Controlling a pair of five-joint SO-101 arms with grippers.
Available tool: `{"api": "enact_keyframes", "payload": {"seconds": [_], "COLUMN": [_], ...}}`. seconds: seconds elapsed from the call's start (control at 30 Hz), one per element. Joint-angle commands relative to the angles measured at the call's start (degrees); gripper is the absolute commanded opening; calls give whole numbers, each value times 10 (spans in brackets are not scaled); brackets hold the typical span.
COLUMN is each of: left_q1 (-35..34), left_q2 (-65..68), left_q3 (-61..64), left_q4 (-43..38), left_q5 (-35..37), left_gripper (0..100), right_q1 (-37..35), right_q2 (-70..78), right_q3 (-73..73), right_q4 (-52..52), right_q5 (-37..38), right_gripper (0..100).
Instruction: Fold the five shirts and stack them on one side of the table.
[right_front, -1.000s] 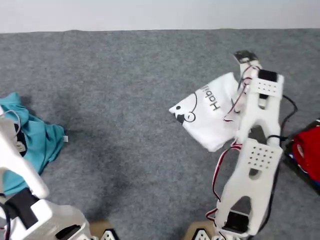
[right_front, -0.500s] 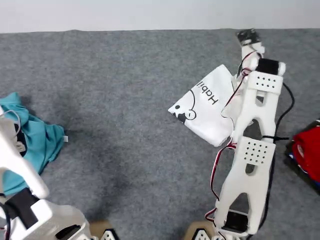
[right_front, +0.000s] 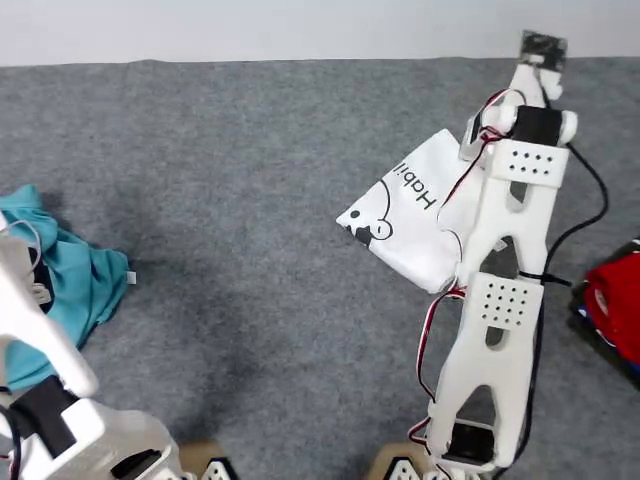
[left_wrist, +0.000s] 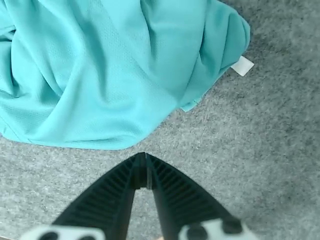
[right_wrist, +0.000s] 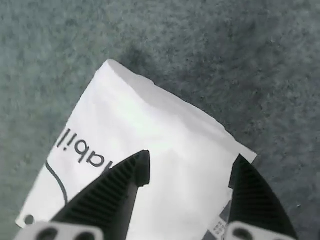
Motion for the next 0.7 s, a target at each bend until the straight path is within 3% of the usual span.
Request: {"api": "enact_keyframes", "payload": {"seconds": [0.0,0.1,0.37,0.53,0.67], "left_q1": [3,3,3,3,3], "left_q2": [-28,-28,-28,-25,-28], "left_q3": [-24,-24,-22,-21,-21], "left_q4": [15,15,16,16,16], "left_q5": [-2,-2,-1,-1,-1], "left_gripper": [4,4,4,4,4], "right_q1": [0,0,-17,-37,-44], "right_q2": [-87,-146,-311,-295,-238], "right_q3": [-11,69,436,503,503], "right_q4": [27,27,16,15,-29], "right_q5": [-62,-68,-209,-244,-250], "right_gripper": [262,263,267,273,375]}}
